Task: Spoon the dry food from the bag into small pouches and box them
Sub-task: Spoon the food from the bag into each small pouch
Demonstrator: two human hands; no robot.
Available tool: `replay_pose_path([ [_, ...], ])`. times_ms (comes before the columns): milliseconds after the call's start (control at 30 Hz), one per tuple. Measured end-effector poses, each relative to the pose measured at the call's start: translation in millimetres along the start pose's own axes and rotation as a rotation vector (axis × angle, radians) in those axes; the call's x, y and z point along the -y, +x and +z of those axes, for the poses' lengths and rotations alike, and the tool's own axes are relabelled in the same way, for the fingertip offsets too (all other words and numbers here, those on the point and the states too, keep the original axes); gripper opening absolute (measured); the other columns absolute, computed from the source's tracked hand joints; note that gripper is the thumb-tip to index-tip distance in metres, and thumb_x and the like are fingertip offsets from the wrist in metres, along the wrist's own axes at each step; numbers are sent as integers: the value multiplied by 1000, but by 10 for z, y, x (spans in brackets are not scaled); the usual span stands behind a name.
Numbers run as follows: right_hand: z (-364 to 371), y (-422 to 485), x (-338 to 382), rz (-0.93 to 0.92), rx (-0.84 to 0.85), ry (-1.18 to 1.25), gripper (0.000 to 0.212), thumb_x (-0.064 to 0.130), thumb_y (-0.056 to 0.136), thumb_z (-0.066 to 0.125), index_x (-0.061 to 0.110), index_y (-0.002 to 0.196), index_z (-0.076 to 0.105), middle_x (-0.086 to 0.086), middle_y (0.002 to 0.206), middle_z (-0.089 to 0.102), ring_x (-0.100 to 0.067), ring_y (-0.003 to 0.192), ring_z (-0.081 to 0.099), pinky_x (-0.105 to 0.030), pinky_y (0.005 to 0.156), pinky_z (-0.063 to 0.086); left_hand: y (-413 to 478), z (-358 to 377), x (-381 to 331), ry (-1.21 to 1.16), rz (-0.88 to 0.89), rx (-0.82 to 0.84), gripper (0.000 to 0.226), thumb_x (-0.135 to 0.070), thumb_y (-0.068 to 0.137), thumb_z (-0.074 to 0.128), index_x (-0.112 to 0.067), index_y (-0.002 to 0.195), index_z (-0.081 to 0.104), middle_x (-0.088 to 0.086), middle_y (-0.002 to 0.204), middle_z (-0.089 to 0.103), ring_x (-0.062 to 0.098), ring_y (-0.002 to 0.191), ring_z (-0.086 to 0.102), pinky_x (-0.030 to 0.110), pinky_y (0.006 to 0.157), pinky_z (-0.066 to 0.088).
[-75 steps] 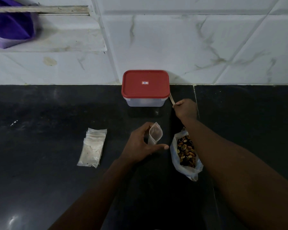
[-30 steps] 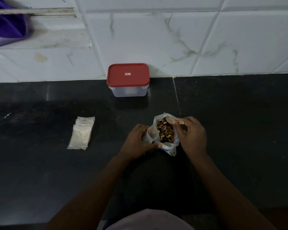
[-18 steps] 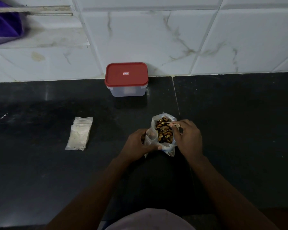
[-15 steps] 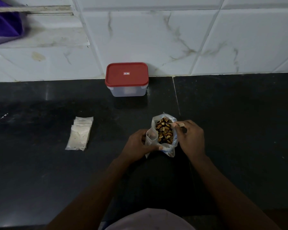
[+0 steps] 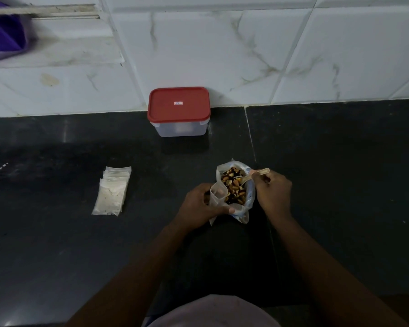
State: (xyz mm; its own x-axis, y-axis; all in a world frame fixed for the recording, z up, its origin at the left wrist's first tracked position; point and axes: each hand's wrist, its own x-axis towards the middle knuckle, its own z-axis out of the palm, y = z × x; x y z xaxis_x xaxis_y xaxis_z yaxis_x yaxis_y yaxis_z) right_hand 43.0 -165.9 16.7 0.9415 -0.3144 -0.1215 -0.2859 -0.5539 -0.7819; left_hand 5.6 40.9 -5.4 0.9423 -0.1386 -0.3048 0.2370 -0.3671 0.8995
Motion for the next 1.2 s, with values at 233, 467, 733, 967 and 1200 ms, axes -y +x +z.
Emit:
replay_pose_path([
  [233, -27, 37, 2, 193, -18, 241, 27, 36, 99, 65, 14, 84, 73, -1, 76, 72, -11, 62, 66, -27, 57, 53, 3, -49, -60, 90, 17, -2, 59, -46, 68, 92, -32, 116, 62, -12, 114, 65, 0, 99, 64, 12, 73, 50],
  [467, -14, 11, -29, 360, 25, 416, 26, 31, 97, 68, 11, 82, 73, -5, 77, 71, -13, 67, 63, -27, 60, 52, -44, -98, -78, 95, 43, -14, 59, -49, 66, 92, -36, 115, 62, -13, 116, 63, 0, 101, 64, 14, 75, 52],
  [733, -154, -21, 207, 334, 53, 602, 21, 27, 95, 71, 13, 80, 76, -2, 72, 72, -10, 62, 62, -29, 63, 50, 1, -176, -86, 135, 75, -81, 67, -43, 68, 92, -33, 123, 56, -19, 116, 56, -3, 105, 57, 12, 77, 48],
  [967, -155, -181, 373, 221, 116, 614, 20, 24, 94, 71, 11, 80, 75, -7, 75, 72, -12, 63, 62, -28, 59, 50, 60, -176, -112, 83, 151, -87, 66, -46, 67, 91, -31, 124, 61, -13, 119, 65, 1, 109, 62, 29, 90, 57],
  [1200, -123, -305, 411, -9, 171, 326, 16, 33, 92, 73, 20, 85, 78, 2, 77, 75, -7, 71, 69, -33, 66, 56, 49, -165, -108, 72, 193, -68, 57, -39, 68, 91, -29, 117, 63, -13, 115, 68, 4, 107, 65, 39, 93, 58],
])
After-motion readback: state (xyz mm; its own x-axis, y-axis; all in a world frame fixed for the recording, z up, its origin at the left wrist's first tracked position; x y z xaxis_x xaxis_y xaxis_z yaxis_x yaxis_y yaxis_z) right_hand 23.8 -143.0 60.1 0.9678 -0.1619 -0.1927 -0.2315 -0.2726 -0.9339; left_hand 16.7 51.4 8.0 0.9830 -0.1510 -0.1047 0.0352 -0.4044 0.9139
